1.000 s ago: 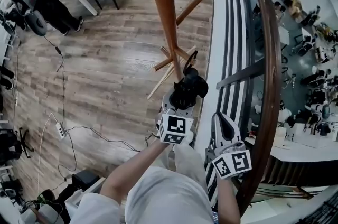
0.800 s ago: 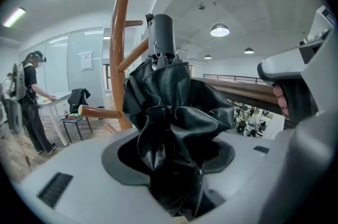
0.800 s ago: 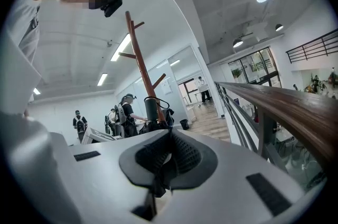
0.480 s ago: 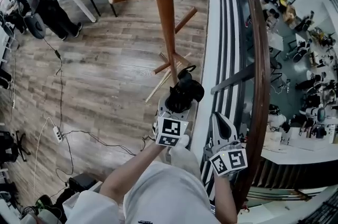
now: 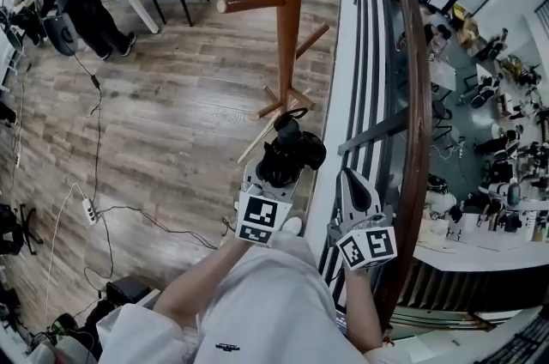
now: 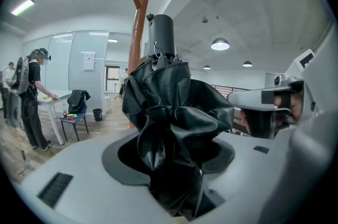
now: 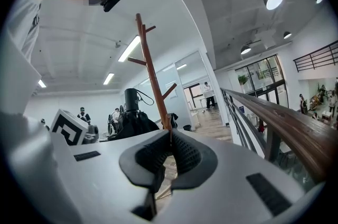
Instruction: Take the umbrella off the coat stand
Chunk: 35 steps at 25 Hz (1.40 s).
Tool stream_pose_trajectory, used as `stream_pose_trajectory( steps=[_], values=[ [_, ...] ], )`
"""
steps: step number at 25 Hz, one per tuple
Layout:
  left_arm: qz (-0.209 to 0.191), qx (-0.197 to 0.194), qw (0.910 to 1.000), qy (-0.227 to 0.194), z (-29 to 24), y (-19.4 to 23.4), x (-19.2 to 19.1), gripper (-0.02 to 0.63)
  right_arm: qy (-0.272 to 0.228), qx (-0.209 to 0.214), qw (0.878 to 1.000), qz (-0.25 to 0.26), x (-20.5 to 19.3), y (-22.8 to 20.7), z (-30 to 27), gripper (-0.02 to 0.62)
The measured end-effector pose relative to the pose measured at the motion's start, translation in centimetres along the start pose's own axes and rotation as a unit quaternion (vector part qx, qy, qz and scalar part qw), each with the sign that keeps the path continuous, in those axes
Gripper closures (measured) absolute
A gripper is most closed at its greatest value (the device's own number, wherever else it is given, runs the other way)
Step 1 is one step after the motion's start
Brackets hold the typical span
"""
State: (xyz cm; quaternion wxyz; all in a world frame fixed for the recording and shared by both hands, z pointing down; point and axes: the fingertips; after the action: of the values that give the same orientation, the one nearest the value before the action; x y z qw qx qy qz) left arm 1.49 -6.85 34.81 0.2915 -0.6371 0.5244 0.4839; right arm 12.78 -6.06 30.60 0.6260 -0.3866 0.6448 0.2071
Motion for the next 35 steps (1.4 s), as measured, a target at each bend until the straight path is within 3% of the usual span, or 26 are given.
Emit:
stream_pose_trajectory(
  steps=[15, 22, 30, 35],
  values=[
    [0.018, -0.007, 0.9988, -0.045, 10.3, 1.7, 5.5, 0.365, 0.004, 0.042, 0.999, 0.034, 3.9, 4.2, -0.7, 0.56],
    [0.046, -0.018, 0.9982, -0.033, 15.2, 5.1, 4.4, 0.365, 0.004, 0.05, 0.998, 0.041, 4.8, 8.6, -1.9, 0.561],
    [0.037, -0.01, 0.9987, -0.033, 16.1, 5.3, 6.0, 0.365, -0.003, 0.043, 0.998, 0.052, 7.7, 7.0, -1.6, 0.56],
    [0.032, -0.034, 0.9984, -0.031, 17.0, 5.9, 5.7, 0.365, -0.011, 0.03, 0.998, 0.045, 8.0, 8.3, -1.4, 0.561]
  ],
)
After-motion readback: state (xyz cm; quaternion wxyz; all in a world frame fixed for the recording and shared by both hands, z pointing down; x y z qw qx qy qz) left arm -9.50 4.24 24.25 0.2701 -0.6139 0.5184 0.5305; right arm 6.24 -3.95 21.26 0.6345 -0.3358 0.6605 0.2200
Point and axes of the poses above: the fingertips, and each gripper's own axes: z backward along the fingers, y to its left, x out of its top, and after that the axes turned 5 degrees about z, right-handed
